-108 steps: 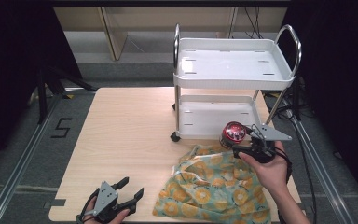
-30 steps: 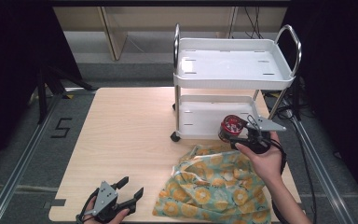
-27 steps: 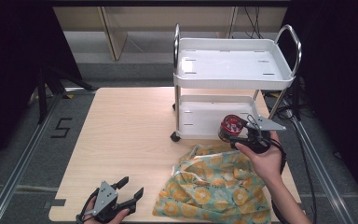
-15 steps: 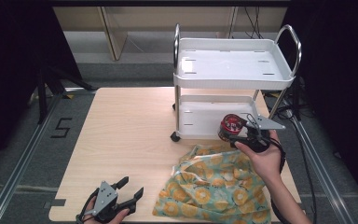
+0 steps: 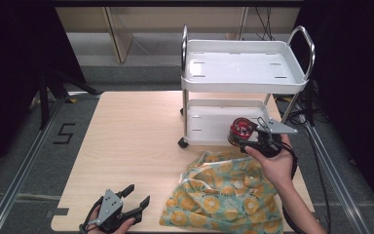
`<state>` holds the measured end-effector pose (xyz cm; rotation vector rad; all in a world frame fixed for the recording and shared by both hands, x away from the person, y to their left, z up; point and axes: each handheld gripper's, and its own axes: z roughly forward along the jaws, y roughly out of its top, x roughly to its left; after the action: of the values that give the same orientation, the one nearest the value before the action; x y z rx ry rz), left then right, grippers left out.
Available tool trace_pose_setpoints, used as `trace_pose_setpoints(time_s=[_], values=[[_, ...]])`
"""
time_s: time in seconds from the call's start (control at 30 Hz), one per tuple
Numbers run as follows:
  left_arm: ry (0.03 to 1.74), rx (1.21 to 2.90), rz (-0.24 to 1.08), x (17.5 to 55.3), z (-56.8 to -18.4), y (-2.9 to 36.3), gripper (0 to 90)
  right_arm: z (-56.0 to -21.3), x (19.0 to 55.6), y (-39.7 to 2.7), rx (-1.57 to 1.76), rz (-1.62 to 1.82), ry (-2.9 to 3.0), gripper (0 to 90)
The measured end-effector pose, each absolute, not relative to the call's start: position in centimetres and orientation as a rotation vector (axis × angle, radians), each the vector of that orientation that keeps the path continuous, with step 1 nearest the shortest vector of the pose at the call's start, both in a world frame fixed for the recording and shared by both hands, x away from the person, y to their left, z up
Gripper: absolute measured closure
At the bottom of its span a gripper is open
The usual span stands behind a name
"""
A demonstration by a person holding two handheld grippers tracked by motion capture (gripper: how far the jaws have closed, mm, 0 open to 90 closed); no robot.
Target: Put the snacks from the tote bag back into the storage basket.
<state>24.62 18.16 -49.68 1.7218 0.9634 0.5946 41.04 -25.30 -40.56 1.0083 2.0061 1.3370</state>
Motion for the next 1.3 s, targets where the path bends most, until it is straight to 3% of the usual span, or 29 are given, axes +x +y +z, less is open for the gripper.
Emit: trace_pose_setpoints(time_s=[1.3], values=[[0.956,1.72,0.594,24.6,-49.7,18.2,32.9,-40.3,42.1,-25.6,1.009,1.309,1.975,26.1]])
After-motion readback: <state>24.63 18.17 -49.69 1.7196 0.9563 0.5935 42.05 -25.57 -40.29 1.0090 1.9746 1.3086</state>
